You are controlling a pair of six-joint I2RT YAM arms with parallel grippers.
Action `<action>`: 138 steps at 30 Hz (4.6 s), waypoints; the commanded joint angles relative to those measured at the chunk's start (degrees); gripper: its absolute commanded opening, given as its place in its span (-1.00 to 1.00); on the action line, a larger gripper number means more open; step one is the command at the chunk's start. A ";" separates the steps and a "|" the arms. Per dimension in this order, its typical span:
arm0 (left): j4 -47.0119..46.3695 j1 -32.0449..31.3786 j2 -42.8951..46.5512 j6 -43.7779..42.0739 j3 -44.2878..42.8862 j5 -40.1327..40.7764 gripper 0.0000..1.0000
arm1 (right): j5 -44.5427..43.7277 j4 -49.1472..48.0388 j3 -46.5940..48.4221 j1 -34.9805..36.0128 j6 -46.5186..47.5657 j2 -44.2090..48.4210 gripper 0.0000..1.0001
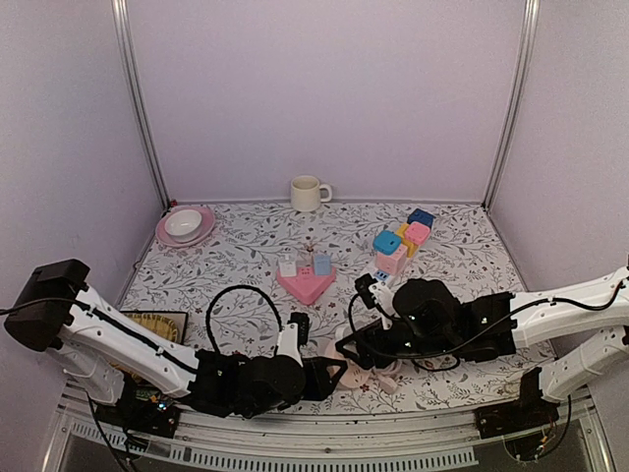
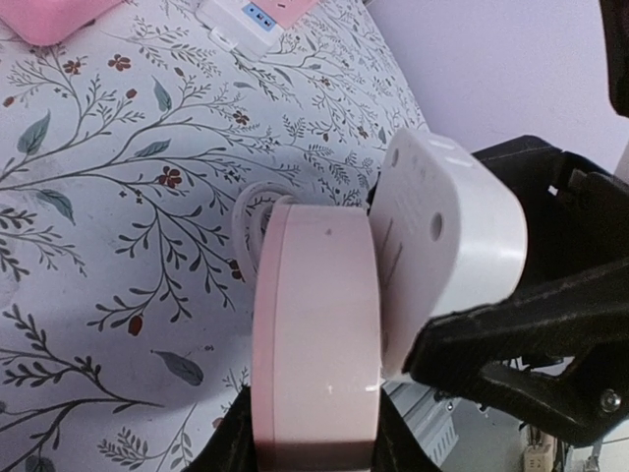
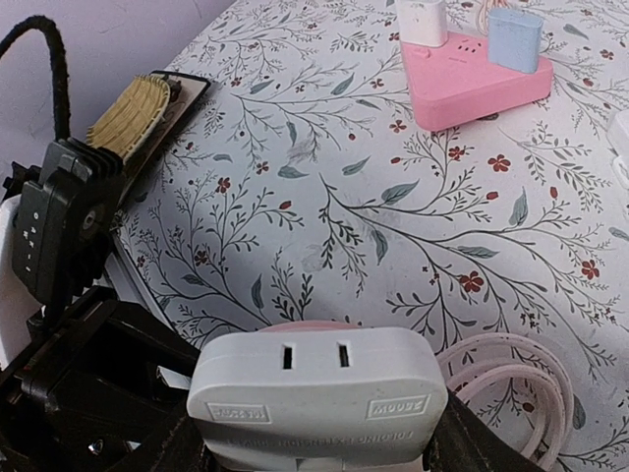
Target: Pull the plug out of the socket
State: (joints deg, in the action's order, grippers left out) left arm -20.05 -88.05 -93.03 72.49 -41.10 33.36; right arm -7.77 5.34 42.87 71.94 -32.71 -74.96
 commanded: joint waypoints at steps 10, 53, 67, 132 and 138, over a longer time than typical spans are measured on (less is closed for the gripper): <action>9.07 2.36 -2.27 2.58 2.07 3.34 -1.00 | -4.62 0.73 3.47 5.20 0.91 0.55 -0.52; 5.11 2.51 0.58 5.43 7.40 4.03 -1.00 | 3.06 6.26 -24.33 -36.74 -13.17 21.71 0.13; 7.31 2.66 1.74 9.30 8.96 4.78 -0.67 | 4.36 9.82 -22.02 -36.83 -11.30 25.31 0.98; -31.76 40.77 -16.28 13.41 4.20 -24.05 0.48 | 12.66 14.61 -20.05 -28.23 -11.94 46.77 0.98; -43.19 43.15 -24.34 16.03 4.97 -26.25 0.18 | 13.67 14.31 -20.00 -28.26 -13.63 48.13 0.98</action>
State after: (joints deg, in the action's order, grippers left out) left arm -54.17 -46.72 -113.06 86.59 -36.12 9.74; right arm 5.10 19.38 21.10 43.46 -45.54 -27.88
